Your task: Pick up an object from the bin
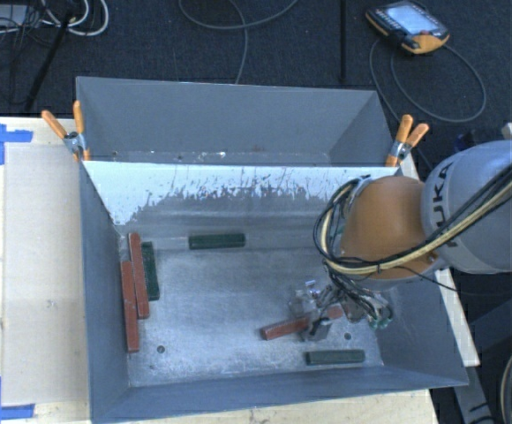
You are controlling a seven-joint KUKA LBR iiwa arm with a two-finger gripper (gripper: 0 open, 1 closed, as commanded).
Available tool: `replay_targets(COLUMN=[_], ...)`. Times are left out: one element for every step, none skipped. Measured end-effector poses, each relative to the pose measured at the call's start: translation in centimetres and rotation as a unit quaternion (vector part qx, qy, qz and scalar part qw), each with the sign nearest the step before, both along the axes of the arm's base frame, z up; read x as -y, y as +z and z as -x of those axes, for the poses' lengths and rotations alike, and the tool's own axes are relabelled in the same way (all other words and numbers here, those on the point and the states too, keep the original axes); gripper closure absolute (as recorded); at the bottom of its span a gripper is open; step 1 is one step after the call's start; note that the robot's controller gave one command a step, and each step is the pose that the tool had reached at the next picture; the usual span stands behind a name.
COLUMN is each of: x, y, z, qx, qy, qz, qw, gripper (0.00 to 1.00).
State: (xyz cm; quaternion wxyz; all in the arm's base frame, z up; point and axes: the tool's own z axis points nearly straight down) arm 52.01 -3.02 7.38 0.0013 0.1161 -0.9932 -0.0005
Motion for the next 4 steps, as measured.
replay_targets(x=[0.0, 0.0, -0.1, -0.1], y=[2.3, 4.5, 5.8, 6.5], z=[0.2, 0.0, -0.1, -0.1], qx=[-0.0034, -0.0006, 0.003, 0.0023], qy=[0.0, 0.0, 0.0, 0.0], qz=[0.0, 0.0, 0.0, 0.0], qw=[1.0, 1.0, 1.0, 1.0], gripper=[1.0, 1.0, 1.0, 1.0])
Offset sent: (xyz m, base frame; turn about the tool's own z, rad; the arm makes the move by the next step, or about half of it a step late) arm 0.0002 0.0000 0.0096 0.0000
